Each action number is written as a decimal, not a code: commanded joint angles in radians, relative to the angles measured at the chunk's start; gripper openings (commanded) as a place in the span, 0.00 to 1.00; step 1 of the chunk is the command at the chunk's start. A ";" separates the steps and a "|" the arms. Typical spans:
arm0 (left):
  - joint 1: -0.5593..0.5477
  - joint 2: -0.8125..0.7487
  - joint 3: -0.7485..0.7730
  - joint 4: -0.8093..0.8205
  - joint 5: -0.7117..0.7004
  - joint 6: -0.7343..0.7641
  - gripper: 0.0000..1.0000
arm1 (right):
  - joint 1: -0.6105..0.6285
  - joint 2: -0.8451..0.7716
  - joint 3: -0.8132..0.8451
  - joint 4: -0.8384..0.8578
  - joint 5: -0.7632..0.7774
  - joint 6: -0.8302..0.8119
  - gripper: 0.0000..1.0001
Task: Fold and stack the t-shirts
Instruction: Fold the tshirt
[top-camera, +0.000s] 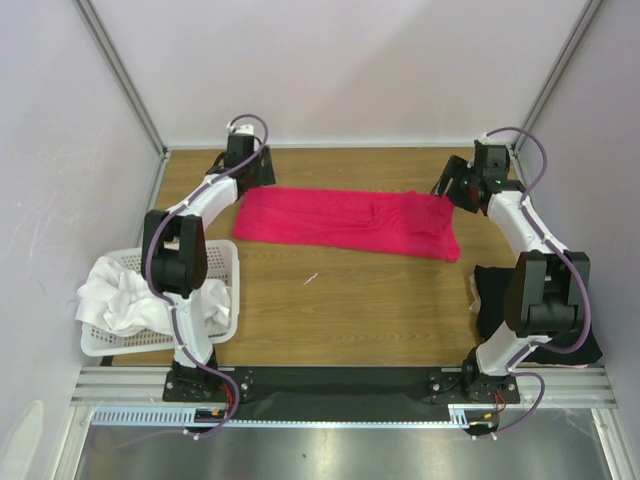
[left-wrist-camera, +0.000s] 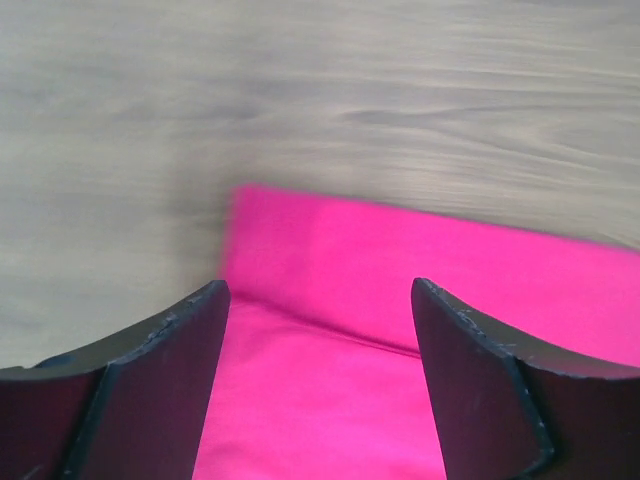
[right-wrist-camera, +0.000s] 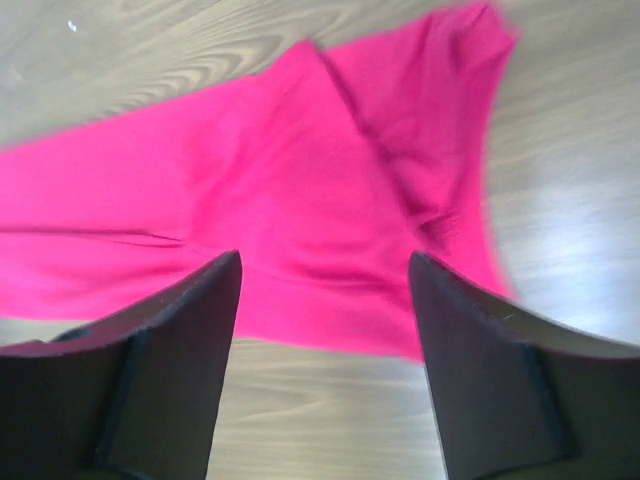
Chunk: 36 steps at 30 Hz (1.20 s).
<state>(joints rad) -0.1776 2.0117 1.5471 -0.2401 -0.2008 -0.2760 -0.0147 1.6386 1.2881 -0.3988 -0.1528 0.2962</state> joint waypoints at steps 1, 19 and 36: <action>-0.040 -0.088 0.051 0.090 0.179 0.148 0.80 | 0.053 0.046 0.039 -0.021 0.094 0.293 0.74; -0.099 0.093 0.054 -0.030 0.359 0.077 0.84 | 0.099 0.243 -0.055 0.049 0.094 0.492 0.86; -0.148 0.053 -0.172 -0.171 0.229 -0.114 0.81 | 0.048 0.535 0.241 0.026 0.148 0.360 0.85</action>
<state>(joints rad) -0.2935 2.0846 1.4483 -0.2470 0.0620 -0.3260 0.0536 2.0640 1.4666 -0.3542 -0.0612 0.7212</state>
